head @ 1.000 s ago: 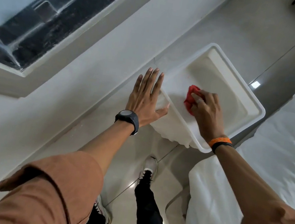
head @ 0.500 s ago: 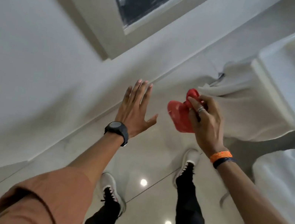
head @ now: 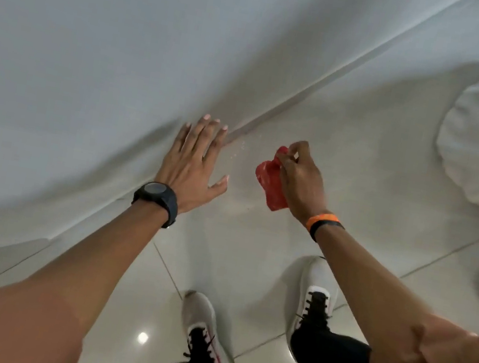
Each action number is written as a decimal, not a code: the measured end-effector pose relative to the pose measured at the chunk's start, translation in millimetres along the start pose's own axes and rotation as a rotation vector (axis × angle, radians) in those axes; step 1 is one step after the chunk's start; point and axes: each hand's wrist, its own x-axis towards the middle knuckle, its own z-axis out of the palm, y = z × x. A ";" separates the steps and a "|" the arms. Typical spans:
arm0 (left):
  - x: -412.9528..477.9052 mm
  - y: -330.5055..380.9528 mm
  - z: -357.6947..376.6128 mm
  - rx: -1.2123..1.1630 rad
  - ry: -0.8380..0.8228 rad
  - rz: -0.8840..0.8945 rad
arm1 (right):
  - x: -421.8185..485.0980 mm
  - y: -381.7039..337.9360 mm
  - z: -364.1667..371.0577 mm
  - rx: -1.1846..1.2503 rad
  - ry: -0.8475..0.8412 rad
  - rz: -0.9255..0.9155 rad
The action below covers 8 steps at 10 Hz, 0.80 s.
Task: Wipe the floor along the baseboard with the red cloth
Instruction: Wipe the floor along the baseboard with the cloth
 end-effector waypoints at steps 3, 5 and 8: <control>69.6 -31.1 132.2 0.159 0.058 0.170 | 113.4 73.4 166.2 -0.112 0.136 0.012; 94.9 -39.3 177.3 0.248 0.128 0.227 | 112.2 89.0 241.5 -0.207 -0.088 0.062; 103.2 -56.2 194.1 0.479 0.221 0.348 | 103.1 46.4 301.0 -0.066 0.204 0.193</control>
